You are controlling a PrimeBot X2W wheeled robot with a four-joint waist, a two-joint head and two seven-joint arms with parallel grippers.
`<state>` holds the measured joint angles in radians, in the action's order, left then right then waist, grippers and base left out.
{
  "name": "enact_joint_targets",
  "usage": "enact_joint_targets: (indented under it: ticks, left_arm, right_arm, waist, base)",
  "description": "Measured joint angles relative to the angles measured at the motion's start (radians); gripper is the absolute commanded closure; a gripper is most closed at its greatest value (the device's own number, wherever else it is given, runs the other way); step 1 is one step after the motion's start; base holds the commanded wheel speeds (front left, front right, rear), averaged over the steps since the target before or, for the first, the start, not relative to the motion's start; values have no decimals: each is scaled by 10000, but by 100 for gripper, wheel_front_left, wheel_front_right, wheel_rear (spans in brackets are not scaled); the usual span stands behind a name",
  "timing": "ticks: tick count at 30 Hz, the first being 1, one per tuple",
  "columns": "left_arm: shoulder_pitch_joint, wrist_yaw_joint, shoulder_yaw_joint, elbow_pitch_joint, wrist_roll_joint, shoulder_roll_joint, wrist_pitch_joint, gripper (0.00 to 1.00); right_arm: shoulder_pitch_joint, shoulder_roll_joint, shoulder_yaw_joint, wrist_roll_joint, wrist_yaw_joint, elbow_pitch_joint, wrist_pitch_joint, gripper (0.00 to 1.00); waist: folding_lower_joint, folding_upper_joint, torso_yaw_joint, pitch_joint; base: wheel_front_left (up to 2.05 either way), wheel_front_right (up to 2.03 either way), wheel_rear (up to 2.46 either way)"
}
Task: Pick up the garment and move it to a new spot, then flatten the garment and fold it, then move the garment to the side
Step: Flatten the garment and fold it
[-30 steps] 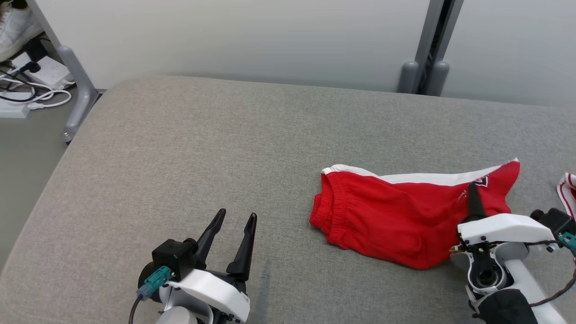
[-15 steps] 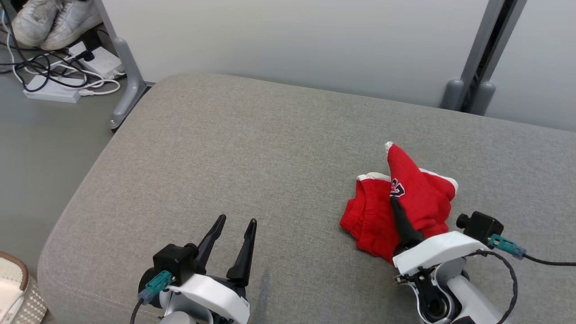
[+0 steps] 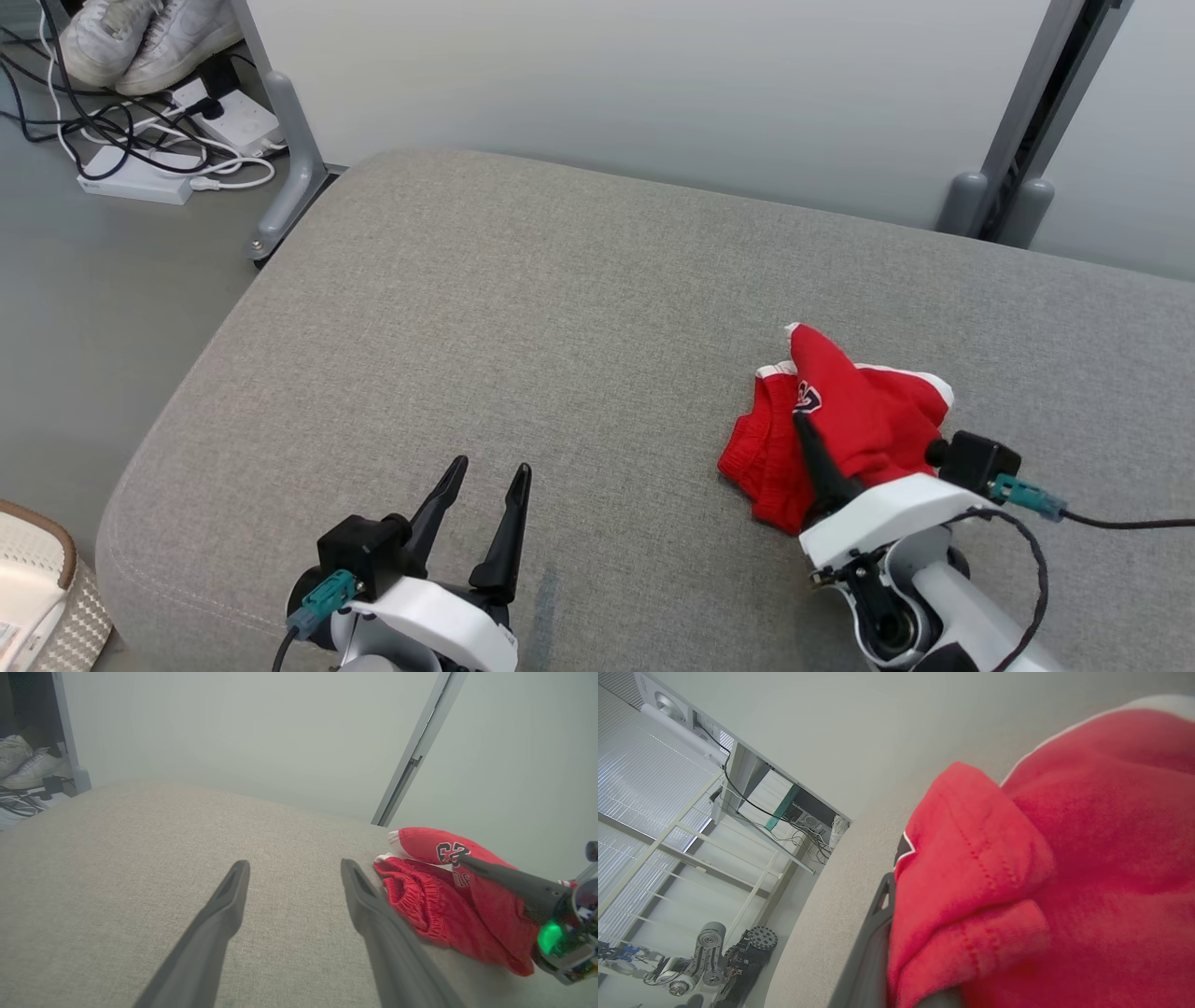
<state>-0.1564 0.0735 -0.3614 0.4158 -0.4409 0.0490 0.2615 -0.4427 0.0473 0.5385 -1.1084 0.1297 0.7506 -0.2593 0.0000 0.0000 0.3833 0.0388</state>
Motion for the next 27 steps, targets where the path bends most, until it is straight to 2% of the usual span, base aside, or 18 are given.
enact_joint_targets:
  ticks: [5, 10, 12, 13, 22, 27]
  left_arm:
    - [3, -50, -81, -4, -46, -2, 0, 0]
    - [-3, -50, -98, -8, -73, -2, 0, 0]
    - [-7, -50, -109, 8, -73, 0, 0, 0]
    - [-8, -50, -109, 19, -75, 0, 0, 0]
    - [-24, -50, -84, 44, -94, -2, 0, 0]
    - [-25, -50, -88, 59, -94, 0, 0, 0]
  right_arm:
    - [-212, 15, -1028, 838, 0, -96, -25, 100]
    - [-114, 21, -736, 1436, 0, -211, -25, 100]
    - [-35, -4, -516, 1511, 0, 2, -23, 67]
    - [-4, 4, -414, 1588, 0, 113, -23, 0]
    - [4, 6, 318, 1712, 0, -286, -25, 0]
    - [-29, 6, 698, 2512, 0, -504, -25, 0]
  waist:
    - [0, 0, -52, -20]
    - [0, 0, -35, 13]
    - [0, 0, -10, 27]
    - [0, 0, 4, 30]
    - [0, 0, 72, 38]
    - [0, 0, 51, 51]
  base:
    - [0, 0, 0]
    - [0, 0, 0]
    - [0, 0, 0]
    - [0, 0, 0]
    - [0, 0, 0]
    - [0, 0, 0]
